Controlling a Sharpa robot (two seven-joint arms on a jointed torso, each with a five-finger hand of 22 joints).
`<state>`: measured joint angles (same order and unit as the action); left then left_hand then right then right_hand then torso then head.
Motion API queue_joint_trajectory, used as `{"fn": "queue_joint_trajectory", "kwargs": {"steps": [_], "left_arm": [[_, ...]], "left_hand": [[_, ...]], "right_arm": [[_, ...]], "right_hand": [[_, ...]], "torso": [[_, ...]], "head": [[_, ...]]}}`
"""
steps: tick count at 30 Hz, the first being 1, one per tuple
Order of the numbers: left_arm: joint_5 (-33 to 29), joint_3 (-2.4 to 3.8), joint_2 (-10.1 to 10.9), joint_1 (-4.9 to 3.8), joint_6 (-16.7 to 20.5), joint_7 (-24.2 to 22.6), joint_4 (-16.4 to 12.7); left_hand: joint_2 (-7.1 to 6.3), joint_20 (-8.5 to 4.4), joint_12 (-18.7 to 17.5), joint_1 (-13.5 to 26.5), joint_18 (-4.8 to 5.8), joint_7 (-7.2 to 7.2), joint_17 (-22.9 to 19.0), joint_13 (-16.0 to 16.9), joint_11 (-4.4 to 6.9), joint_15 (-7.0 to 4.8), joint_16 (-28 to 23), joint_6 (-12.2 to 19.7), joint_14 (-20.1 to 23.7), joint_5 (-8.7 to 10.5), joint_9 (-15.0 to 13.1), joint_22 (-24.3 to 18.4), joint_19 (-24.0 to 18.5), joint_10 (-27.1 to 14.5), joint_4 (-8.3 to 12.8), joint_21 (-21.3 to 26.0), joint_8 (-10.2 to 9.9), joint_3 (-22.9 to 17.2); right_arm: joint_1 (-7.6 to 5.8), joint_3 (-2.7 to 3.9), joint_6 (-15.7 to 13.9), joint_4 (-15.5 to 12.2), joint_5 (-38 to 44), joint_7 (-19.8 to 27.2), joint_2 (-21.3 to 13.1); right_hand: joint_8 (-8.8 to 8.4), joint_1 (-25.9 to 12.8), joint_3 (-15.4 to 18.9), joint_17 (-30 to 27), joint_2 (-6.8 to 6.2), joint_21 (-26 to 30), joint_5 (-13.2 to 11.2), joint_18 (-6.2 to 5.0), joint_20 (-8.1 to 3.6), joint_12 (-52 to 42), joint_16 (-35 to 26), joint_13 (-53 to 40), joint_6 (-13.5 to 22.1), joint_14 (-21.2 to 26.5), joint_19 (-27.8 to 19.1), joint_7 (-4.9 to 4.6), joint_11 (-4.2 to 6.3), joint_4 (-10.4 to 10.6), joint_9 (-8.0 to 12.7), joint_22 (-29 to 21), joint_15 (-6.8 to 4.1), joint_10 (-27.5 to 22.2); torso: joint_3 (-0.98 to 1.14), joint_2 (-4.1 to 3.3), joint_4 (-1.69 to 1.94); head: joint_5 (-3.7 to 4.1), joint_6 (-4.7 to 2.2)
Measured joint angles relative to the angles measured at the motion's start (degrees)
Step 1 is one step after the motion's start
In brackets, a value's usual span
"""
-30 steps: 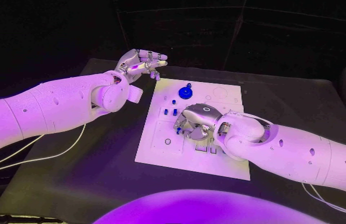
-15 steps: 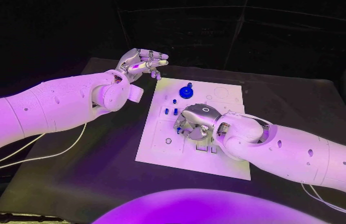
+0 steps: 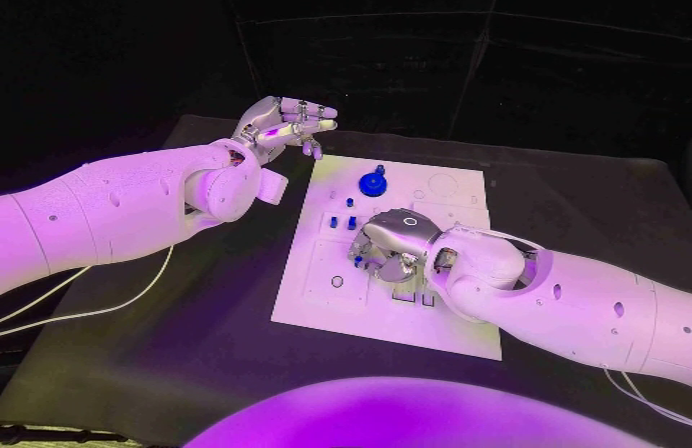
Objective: Assemble the parts on the task board
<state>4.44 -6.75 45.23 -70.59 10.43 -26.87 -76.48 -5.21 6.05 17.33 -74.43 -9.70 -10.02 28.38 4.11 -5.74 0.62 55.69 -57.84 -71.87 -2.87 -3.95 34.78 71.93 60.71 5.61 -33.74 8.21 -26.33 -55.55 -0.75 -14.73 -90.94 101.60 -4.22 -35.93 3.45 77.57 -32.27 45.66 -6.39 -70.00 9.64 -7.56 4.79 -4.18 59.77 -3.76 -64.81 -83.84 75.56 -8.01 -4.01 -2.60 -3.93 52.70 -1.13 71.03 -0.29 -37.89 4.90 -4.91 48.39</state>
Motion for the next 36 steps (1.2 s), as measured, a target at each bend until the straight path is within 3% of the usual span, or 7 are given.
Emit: {"fn": "queue_joint_trajectory", "kwargs": {"steps": [5,8,14,25,32,34,36], "left_arm": [[0.00,0.00,0.00,0.00,0.00,0.02,0.03],[0.00,0.00,0.02,0.00,0.00,0.03,0.06],[-0.01,0.00,0.02,0.00,-0.01,0.07,0.10],[-0.01,0.00,0.02,-0.01,-0.09,0.17,0.34],[-0.01,-0.01,0.04,0.00,-0.25,0.25,0.67],[-0.01,-0.02,0.03,0.00,-0.29,0.27,0.72],[-0.01,-0.02,0.02,0.00,-0.35,0.29,0.80]], "left_hand": [[0.00,0.00,0.00,0.00,0.00,0.00,0.00,0.00,0.00,0.00,0.00,0.00,0.00,0.00,0.00,0.00,0.00,0.00,0.00,0.00,0.00,0.00],[0.00,0.00,0.00,0.00,0.00,0.00,0.00,0.00,0.00,0.00,0.00,0.00,0.00,0.00,0.00,0.00,0.00,0.00,0.00,0.00,0.00,0.00],[0.00,0.00,0.00,0.00,0.00,0.00,0.00,0.01,0.00,0.00,0.00,0.00,0.00,0.00,0.01,0.01,0.00,0.00,0.00,0.00,0.00,0.00],[0.00,0.00,0.00,0.00,0.00,-0.20,-0.06,-0.04,-0.21,0.00,0.00,0.20,0.00,0.00,0.06,-0.05,0.00,-0.20,0.00,0.23,0.00,0.00],[0.00,0.00,0.00,0.00,0.00,-0.20,-0.06,-0.04,-0.20,0.00,0.00,0.20,0.00,0.00,0.05,-0.05,0.00,-0.21,0.00,0.24,0.00,0.00],[0.00,0.00,0.00,0.00,0.00,-0.20,-0.06,-0.04,-0.20,0.00,0.00,0.20,0.00,0.00,0.05,-0.05,0.00,-0.20,0.00,0.24,0.00,0.00],[0.00,0.00,0.00,0.00,0.00,-0.20,-0.05,-0.04,-0.21,0.00,0.00,0.20,0.00,0.00,0.05,-0.05,0.00,-0.20,0.00,0.24,0.00,0.00]], "right_arm": [[0.00,0.01,0.19,-0.10,0.63,-0.03,0.00],[0.02,0.01,0.40,-0.10,0.86,-0.03,0.00],[0.07,-0.05,0.21,0.00,1.02,-0.05,-0.13],[0.07,-0.05,-5.19,-2.07,0.08,0.92,-2.15],[-0.07,0.03,-7.47,-6.47,-1.85,1.30,-8.30],[-0.80,0.09,-7.24,-7.09,-2.58,0.82,-10.17],[-2.54,0.34,-6.34,-7.35,-3.14,-0.32,-11.79]], "right_hand": [[0.00,-0.25,0.00,-0.37,-0.25,0.00,0.00,0.00,0.21,0.03,0.00,0.00,0.04,0.00,-0.26,-0.03,0.00,0.00,0.01,-0.25,0.00,0.00],[0.03,-1.88,0.60,-1.90,-1.24,0.71,0.19,-0.01,0.32,0.49,-1.19,0.09,0.97,0.25,-1.39,-0.73,-0.50,0.24,0.07,-1.58,0.25,-1.03],[0.03,-4.42,4.23,-6.15,-3.68,2.95,0.54,-0.01,0.94,0.50,-4.21,0.22,4.79,1.15,-3.43,-0.95,-1.32,1.02,0.26,-5.10,1.15,-6.89],[0.03,-4.45,6.97,-8.29,-3.68,3.68,2.06,-0.01,1.11,-0.69,-5.38,0.00,5.28,1.35,-4.01,-1.07,-1.51,1.11,0.14,-6.42,1.35,-8.71],[0.03,-4.52,7.74,-7.62,-3.16,3.48,2.86,-0.01,1.11,-1.72,-4.88,-0.03,5.28,1.35,-4.01,-1.06,-1.38,1.40,0.15,-5.63,1.35,-8.58],[0.03,-4.52,8.46,-7.95,-3.16,3.33,2.88,-0.01,1.11,-1.75,-4.96,-0.03,5.56,1.35,-4.01,-0.78,-1.29,1.64,0.15,-5.78,1.35,-8.49],[0.03,-5.01,9.76,-9.81,-3.21,4.06,2.69,-0.01,1.18,-1.75,-6.28,-0.03,5.63,1.64,-4.33,-0.71,-1.21,1.98,0.15,-7.12,1.17,-9.07]], "torso": [[0.00,0.00,-0.01],[0.00,0.00,-0.01],[0.00,0.04,-0.03],[0.07,0.04,-0.07],[0.05,0.14,-0.13],[0.04,0.19,-0.15],[0.03,0.24,-0.21]], "head": [[-0.02,0.08],[-0.02,0.10],[-0.02,0.11],[0.26,-0.29],[1.03,-0.89],[1.31,-1.09],[1.67,-1.35]]}}
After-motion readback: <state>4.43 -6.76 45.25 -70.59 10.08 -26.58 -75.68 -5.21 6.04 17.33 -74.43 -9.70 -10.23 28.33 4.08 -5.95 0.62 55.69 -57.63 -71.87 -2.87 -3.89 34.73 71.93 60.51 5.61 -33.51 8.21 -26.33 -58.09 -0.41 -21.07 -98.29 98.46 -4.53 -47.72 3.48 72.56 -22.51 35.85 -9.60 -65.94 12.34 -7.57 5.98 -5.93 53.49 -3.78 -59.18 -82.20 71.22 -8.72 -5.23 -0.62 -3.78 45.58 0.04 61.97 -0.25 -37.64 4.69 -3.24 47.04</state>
